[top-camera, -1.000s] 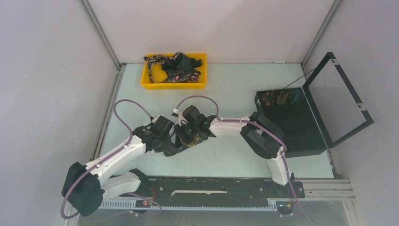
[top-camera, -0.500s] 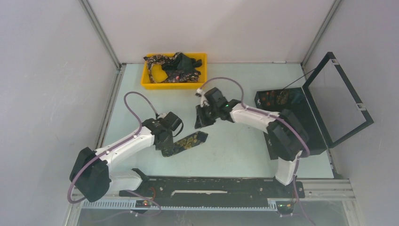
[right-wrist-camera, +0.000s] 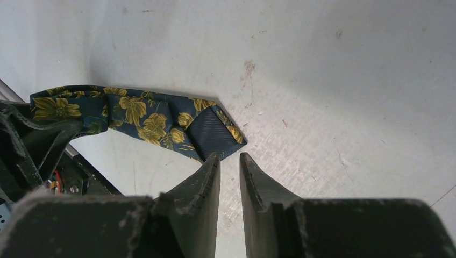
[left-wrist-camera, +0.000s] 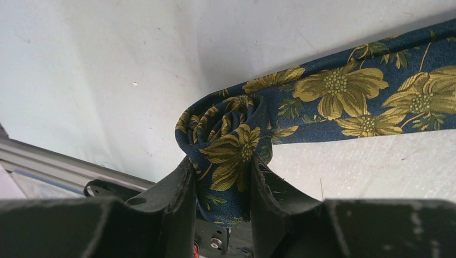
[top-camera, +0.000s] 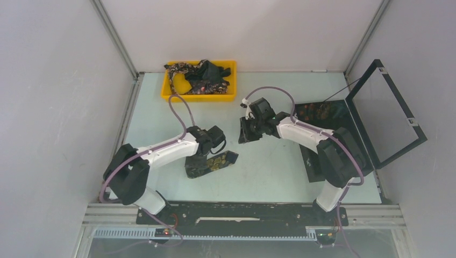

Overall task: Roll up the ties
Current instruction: Roll the tie at the center of the board.

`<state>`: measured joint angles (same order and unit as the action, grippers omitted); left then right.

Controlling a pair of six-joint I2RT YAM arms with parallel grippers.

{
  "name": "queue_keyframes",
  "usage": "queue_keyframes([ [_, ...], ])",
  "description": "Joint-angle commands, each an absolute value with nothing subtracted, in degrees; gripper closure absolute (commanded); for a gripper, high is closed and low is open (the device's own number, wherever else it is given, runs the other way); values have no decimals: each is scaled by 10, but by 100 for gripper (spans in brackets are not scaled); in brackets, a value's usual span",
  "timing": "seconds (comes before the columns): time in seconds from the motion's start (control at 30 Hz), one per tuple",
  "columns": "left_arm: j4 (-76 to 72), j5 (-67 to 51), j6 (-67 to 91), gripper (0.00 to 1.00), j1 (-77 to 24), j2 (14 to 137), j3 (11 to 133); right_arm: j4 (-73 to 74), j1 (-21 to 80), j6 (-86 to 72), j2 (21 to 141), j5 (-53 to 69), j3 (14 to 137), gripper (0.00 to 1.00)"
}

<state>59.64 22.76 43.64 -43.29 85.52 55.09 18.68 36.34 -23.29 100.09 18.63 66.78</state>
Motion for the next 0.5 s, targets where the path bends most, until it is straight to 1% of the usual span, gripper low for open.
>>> queue_keyframes([
  [0.0,633,262,457,98,-445,895,590,183,357,-219,986,178,665,77],
  [0.1,640,265,467,97,-455,923,608,183,345,-221,979,180,657,77],
  [0.37,638,265,482,89,-474,994,650,178,326,-225,961,185,640,77],
  [0.47,634,260,482,81,-479,1021,666,178,323,-226,959,185,638,77],
])
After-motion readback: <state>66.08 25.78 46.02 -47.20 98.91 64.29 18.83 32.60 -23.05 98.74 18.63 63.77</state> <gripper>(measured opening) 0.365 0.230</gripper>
